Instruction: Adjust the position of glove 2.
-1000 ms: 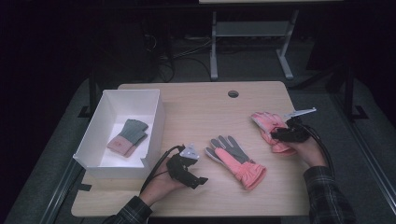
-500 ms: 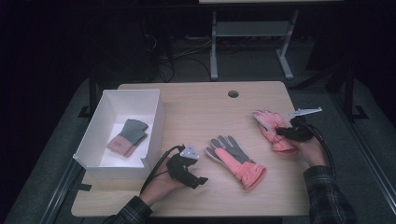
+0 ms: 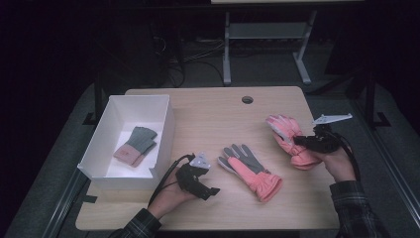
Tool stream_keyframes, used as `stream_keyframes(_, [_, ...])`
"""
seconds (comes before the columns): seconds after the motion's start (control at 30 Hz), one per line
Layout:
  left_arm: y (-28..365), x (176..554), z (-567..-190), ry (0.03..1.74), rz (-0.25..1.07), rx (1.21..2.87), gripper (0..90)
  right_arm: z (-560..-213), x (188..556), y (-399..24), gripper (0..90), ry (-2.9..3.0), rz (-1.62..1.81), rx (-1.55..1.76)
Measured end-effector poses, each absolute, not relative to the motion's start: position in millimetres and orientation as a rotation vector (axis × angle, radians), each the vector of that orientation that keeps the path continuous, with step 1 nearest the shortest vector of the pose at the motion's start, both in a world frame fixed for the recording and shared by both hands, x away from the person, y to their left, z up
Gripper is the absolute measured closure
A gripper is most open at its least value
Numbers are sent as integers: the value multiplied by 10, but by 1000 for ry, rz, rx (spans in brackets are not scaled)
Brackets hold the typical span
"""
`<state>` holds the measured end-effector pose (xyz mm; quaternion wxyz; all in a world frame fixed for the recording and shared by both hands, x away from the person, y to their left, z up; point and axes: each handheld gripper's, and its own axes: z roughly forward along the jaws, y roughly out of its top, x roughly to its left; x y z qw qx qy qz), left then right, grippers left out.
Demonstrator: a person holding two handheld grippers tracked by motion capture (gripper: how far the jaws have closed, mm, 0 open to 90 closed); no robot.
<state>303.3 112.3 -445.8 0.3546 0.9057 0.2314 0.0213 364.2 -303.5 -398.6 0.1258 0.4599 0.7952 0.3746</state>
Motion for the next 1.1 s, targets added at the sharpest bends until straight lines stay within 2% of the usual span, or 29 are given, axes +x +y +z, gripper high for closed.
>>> stream_keyframes(0.43, [1125, 3027, -4460, 603, 65, 2328, 164, -3675, 3294, -2655, 881, 2399, 1158, 1190])
stream_keyframes(1.1, [1126, 3015, -4459, 601, 60, 2333, 164, -3619, 3082, -2057, 879, 2547, 1166, 1051])
